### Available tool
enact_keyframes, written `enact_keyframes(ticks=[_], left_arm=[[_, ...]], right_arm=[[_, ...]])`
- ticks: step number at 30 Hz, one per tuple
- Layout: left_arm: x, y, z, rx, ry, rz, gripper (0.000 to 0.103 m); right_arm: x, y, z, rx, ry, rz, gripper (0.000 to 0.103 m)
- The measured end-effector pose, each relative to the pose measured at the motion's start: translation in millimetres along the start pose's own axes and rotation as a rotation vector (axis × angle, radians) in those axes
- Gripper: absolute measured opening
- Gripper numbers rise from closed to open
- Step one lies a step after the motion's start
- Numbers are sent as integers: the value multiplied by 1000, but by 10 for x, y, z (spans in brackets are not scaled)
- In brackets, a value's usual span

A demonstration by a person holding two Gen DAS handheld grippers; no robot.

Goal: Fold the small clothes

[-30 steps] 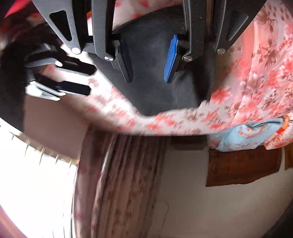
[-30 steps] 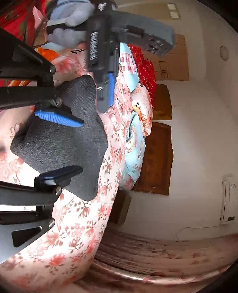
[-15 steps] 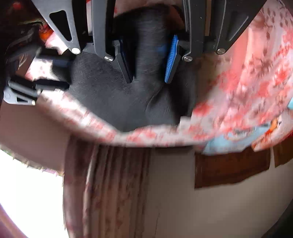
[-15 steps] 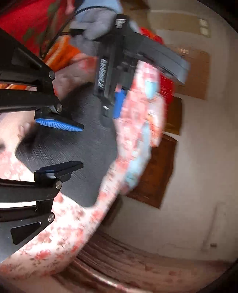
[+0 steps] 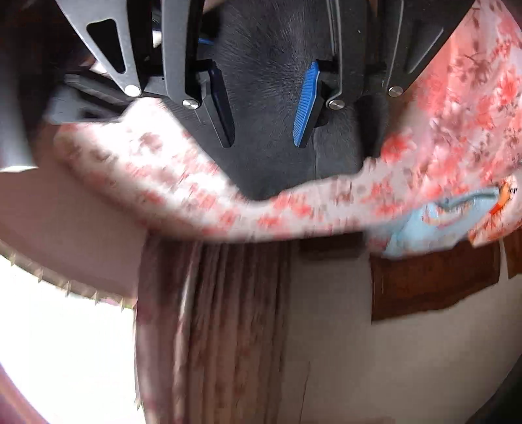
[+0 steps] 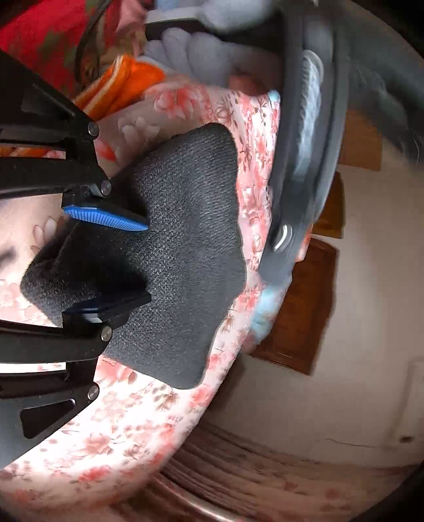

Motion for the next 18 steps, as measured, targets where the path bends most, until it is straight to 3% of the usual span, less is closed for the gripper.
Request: enact_keyframes(ticks=[2, 3, 13, 14, 18], left_arm=[[-410, -129, 169, 58, 10, 104, 32], [-373, -176, 183, 33, 5, 21, 32], [-353, -243, 203, 6, 17, 15, 32], [-346, -230, 199, 9, 12, 11, 32], [-311, -258, 169, 14, 6, 2, 32]], right_arm=[[8, 27, 1, 5, 1, 12, 103], [25, 33, -8, 6, 9, 15, 103], [17, 19, -91, 0, 38, 15, 103], [38, 38, -140, -13, 43, 15, 81], [129, 138, -387, -79, 11, -17, 81]])
Point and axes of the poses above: each gripper's, at about its wrist camera, not at the fingertips, and x roughly against the way its jaws point, z to its left, y to its top, the point moved 4 cm from there along -x, roughly the way its jaws point, and after that the axes turned 12 degrees about z, right-handed, at the moved point
